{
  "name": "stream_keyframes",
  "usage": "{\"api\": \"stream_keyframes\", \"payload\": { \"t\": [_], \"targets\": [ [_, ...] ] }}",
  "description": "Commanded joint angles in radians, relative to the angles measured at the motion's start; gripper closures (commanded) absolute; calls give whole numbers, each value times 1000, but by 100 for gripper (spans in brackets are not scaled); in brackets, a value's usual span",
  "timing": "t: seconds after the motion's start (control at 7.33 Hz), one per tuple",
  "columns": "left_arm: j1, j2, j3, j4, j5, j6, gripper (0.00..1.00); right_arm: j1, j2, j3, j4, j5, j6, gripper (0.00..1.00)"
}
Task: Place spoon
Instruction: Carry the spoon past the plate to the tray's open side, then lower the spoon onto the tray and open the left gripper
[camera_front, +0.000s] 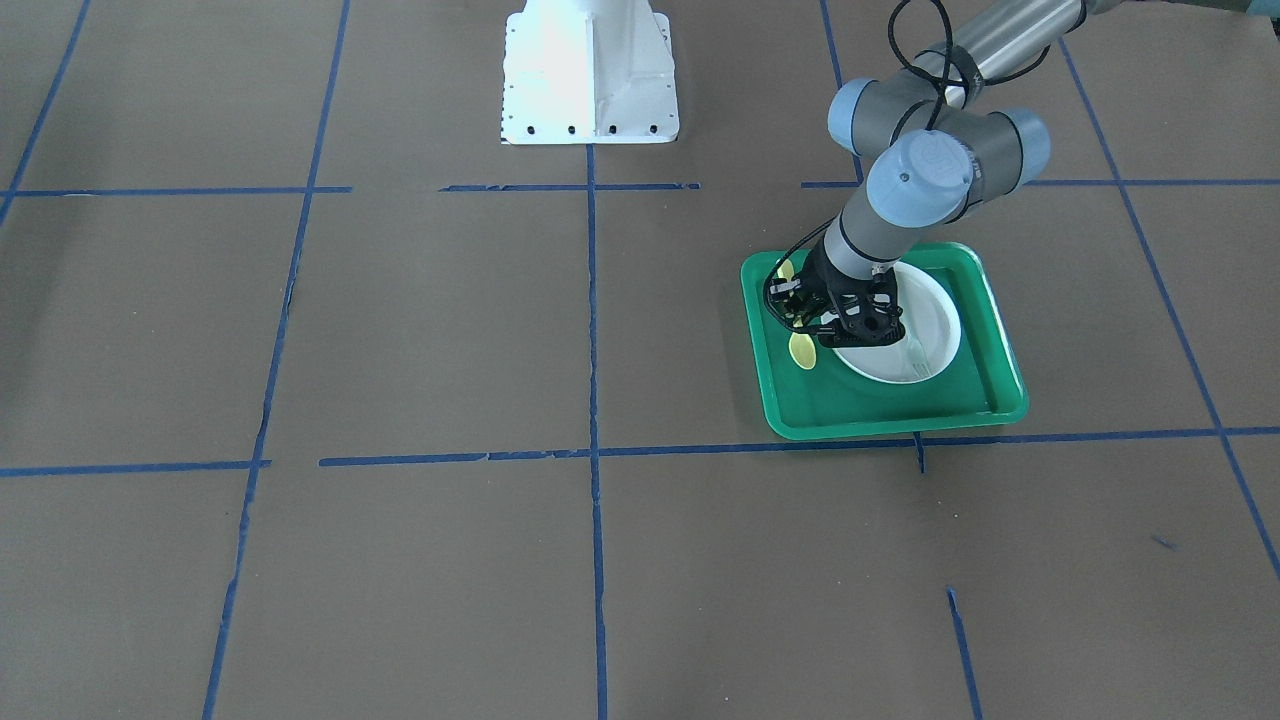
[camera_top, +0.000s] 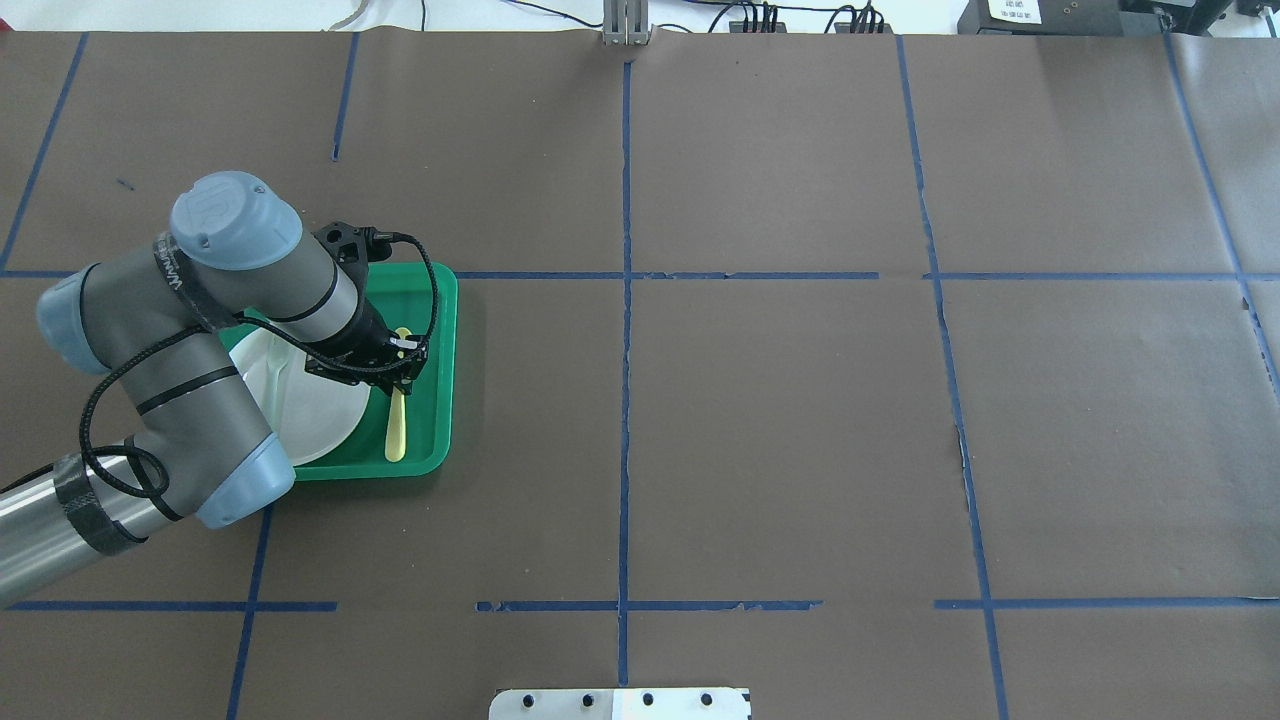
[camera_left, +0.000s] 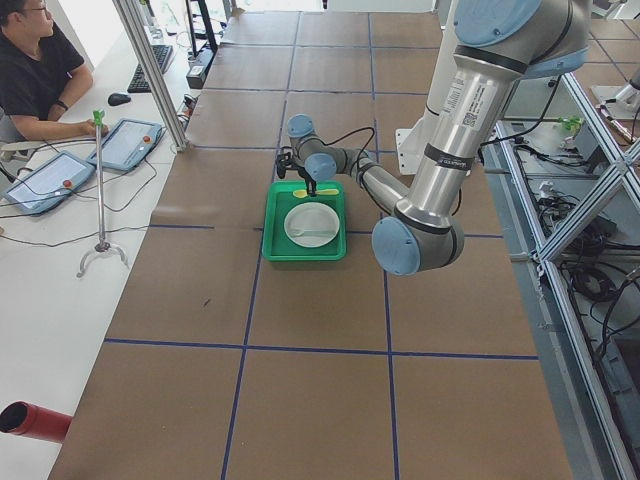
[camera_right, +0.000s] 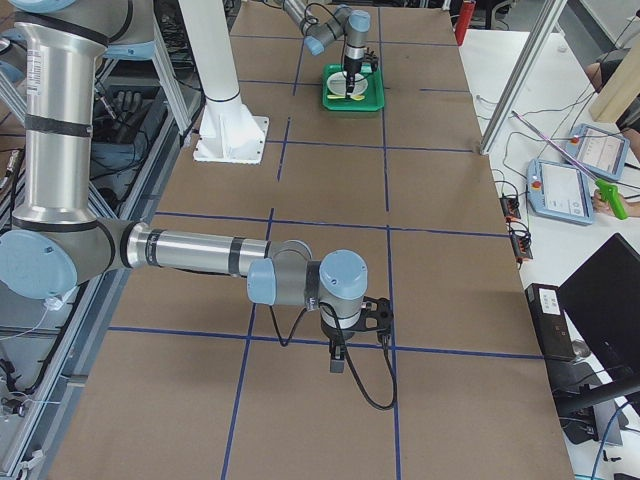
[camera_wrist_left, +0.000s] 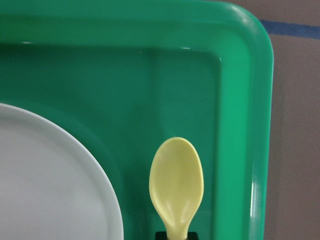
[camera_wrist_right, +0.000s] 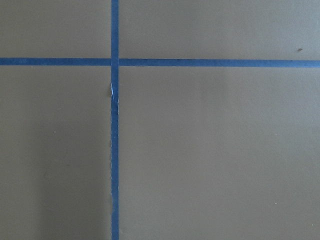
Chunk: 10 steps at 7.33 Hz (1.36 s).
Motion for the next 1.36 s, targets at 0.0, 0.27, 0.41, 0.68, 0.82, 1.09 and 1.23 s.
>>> {"api": "stream_keyframes", "payload": {
  "t": [0.0, 0.27, 0.41, 0.68, 0.82, 1.09, 1.23],
  "targets": [
    [4, -18, 29, -15, 0, -3, 100, 0, 0, 0, 0, 0, 0, 0],
    [4, -21, 33, -18, 0, 0, 100, 0, 0, 0, 0, 0, 0, 0],
    [4, -21, 33, -18, 0, 9, 88, 0, 0, 0, 0, 0, 0, 0],
    [2, -19, 30, -21, 2, 11, 33, 0, 0, 0, 0, 0, 0, 0],
    [1, -19, 27, -21, 2, 11, 33, 0, 0, 0, 0, 0, 0, 0],
    [-52, -15, -27, -1, -4, 13, 33, 0, 0, 0, 0, 0, 0, 0],
    [-97, -6, -90, 41, -6, 23, 16, 0, 0, 0, 0, 0, 0, 0]
  ]
}}
